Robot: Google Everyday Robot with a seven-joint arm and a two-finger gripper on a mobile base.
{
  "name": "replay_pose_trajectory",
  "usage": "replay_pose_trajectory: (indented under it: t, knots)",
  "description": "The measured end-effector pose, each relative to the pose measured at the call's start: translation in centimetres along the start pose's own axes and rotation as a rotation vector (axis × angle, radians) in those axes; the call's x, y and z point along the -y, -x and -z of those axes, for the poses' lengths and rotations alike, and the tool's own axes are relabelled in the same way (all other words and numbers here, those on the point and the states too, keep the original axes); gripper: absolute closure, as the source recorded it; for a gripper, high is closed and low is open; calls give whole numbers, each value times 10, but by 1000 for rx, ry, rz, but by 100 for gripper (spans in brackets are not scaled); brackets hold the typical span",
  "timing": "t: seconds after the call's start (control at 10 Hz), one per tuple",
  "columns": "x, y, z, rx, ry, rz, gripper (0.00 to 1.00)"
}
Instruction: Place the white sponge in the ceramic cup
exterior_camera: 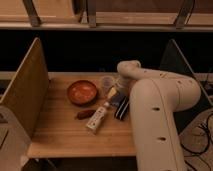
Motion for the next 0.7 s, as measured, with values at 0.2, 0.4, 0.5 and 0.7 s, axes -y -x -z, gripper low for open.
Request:
replay_pose_trajectory:
  t: [0.2, 0.4, 0.5, 0.7]
  knots:
    - [-1, 1, 0, 0, 0, 2, 20]
    - [-3, 2, -1, 0, 0, 5, 20]
    - [-1, 3, -1, 1, -2, -1, 20]
    - [-1, 2, -10, -10, 3, -17, 20]
